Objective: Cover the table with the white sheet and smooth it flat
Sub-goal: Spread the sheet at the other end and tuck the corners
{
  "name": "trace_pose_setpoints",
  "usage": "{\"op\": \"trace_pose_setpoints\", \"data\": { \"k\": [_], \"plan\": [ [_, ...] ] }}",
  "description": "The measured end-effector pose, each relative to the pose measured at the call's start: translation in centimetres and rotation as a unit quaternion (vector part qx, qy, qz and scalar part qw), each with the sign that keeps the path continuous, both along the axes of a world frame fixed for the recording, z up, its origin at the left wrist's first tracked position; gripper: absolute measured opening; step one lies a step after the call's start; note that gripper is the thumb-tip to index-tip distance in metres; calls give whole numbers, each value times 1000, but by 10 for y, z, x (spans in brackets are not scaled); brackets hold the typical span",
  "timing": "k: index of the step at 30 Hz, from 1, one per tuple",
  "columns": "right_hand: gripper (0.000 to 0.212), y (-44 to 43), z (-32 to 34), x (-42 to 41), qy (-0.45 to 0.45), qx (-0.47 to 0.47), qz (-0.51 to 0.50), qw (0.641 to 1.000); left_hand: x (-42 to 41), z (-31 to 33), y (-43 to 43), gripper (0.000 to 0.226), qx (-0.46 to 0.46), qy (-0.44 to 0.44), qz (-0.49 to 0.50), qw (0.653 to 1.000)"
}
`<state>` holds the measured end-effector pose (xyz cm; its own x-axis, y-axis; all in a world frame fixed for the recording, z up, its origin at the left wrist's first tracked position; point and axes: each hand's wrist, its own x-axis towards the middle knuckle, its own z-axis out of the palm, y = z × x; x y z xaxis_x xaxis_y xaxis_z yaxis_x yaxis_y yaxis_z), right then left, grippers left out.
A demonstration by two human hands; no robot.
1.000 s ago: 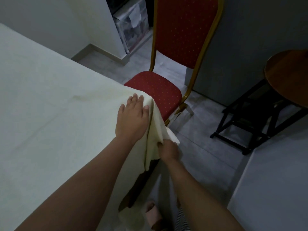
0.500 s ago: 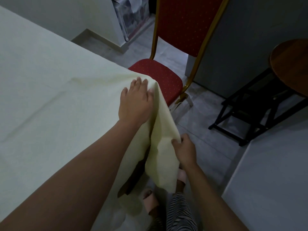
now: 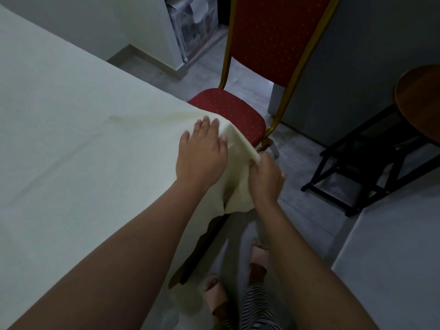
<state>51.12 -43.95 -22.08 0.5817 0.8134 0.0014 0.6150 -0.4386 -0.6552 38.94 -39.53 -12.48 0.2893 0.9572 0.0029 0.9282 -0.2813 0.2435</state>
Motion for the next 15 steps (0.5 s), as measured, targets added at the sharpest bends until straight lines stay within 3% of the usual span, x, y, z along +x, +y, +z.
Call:
{"op": "trace_pose_setpoints", "data": {
  "k": [4, 9, 12, 15],
  "plan": [
    [15, -1, -3, 32, -11, 21, -20, 1000, 0, -1, 0, 53, -2, -4, -4, 1000],
    [4, -36, -31, -2, -63, -63, 59, 994, -1, -2, 0, 53, 0, -3, -5, 1000],
    [7, -56, -47, -34, -13, -106, 93, 990, -1, -3, 1, 53, -2, 1, -3, 1000],
    [16, -53, -40, -45, 61, -75, 66, 993, -1, -5, 1, 54, 2, 4, -3, 1000]
  ]
}}
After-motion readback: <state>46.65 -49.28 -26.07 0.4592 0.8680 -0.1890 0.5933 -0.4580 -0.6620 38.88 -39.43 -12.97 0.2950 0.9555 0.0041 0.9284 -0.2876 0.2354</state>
